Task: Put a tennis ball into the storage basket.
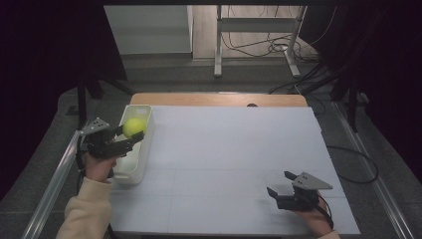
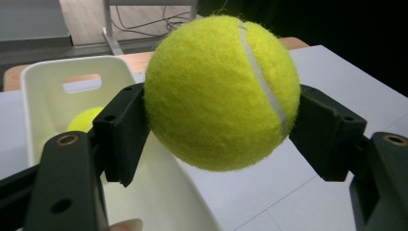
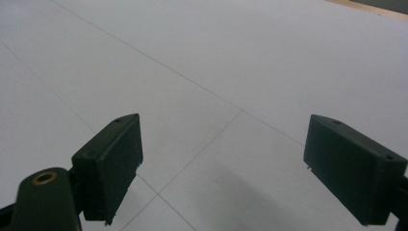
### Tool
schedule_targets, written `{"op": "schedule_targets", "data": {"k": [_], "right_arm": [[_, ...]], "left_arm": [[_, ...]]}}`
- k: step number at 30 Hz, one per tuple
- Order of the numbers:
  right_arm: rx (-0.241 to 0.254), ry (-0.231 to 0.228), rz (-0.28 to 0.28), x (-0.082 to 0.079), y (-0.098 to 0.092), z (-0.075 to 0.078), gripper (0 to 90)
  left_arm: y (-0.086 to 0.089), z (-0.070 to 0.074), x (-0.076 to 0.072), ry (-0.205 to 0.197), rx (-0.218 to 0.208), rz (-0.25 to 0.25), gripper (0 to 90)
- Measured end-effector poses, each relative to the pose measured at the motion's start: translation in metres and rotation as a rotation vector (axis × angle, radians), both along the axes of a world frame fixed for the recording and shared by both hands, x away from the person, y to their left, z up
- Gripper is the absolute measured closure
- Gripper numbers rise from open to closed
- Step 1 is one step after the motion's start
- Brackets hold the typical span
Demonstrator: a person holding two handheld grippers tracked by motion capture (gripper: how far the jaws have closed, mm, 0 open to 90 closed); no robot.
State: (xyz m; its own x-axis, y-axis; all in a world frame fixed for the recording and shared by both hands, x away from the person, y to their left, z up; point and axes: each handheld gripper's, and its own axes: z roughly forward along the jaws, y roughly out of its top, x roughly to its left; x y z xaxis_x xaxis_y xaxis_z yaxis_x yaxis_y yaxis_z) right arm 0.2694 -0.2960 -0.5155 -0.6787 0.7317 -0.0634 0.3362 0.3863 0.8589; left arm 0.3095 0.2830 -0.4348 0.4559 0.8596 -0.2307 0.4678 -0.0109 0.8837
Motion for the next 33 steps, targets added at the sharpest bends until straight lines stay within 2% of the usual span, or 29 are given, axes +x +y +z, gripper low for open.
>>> {"op": "schedule_targets", "data": {"k": [9,21,28,33], "right_arm": [[-0.002,0.001,0.000,0.000,0.000,0.000,14.0],[0.000,0.000,0.001,0.000,0.000,0.000,14.0],[-0.003,-0.001,0.001,0.000,0.000,0.000,14.0],[-0.003,0.000,0.002,0.000,0.000,0.000,14.0]], "left_arm": [[0.010,-0.004,0.000,0.017,0.006,0.033,26.4],[0.013,-0.011,0.005,0.051,0.035,0.051,26.4],[0.018,-0.015,0.008,0.086,0.030,0.063,26.3],[0.020,-0.018,0.011,0.116,0.051,0.066,26.3]]}}
